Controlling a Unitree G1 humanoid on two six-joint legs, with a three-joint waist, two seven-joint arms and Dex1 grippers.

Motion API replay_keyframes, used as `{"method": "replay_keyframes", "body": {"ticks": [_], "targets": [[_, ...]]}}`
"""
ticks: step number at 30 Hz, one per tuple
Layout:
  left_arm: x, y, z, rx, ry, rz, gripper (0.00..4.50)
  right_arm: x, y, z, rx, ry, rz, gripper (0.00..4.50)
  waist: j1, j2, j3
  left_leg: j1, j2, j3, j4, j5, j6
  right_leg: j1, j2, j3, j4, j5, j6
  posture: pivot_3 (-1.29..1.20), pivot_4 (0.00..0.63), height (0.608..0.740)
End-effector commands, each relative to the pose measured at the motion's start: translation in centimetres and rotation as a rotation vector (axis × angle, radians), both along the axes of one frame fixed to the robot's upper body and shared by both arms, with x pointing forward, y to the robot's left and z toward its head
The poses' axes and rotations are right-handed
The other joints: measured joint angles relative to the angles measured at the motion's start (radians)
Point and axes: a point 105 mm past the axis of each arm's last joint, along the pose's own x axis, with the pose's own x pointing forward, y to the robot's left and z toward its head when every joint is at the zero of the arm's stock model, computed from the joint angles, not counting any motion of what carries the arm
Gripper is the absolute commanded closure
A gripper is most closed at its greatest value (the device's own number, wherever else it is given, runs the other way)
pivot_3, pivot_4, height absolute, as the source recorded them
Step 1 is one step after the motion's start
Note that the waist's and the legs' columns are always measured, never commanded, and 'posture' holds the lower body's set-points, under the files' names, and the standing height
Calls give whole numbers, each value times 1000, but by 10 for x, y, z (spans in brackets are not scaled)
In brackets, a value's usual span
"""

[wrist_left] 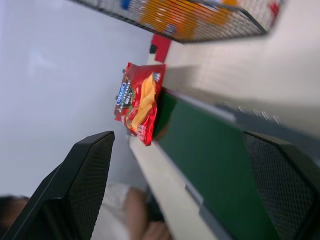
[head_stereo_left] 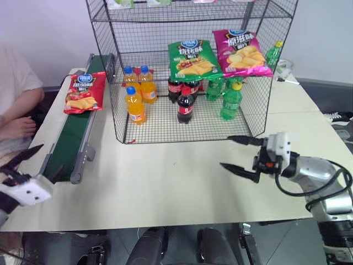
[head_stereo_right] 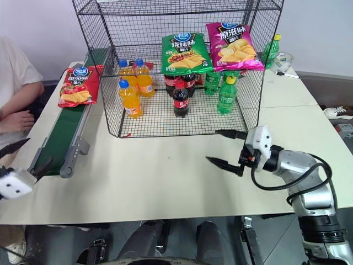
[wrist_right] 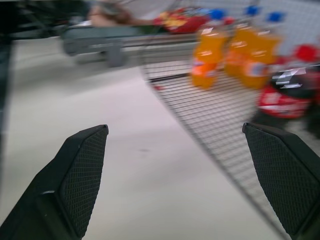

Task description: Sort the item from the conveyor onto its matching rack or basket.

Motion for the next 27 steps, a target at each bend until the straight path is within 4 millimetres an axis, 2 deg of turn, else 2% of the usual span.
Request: {"method": "replay_keyframes", "body": {"ticks": [1,10,15,27], "targets": [[-10,7,3,75,-40,20,240,0,14,11,15,-42,45,0,0,0,0,0,0,0,0,0,0,0,0,0,0,0,0,0,150,740],[-31,16,-13,208,-27,74,240,-5,27,2,-2,-27,110,0,-1,0,0,0,0,0,0,0,0,1,0,-1,-1,1,4,0,150,740],[-37,25,-18,196,-40,140,240,-3,30,1,9,-24,114,0,0,-1,0,1,0,0,0,0,0,1,0,-2,-1,1,4,0,150,740],[-39,25,-28,204,-50,170,240,1,29,0,0,-25,122,0,-2,-1,-1,1,0,0,0,0,0,1,1,-2,0,2,4,0,150,740]]}}
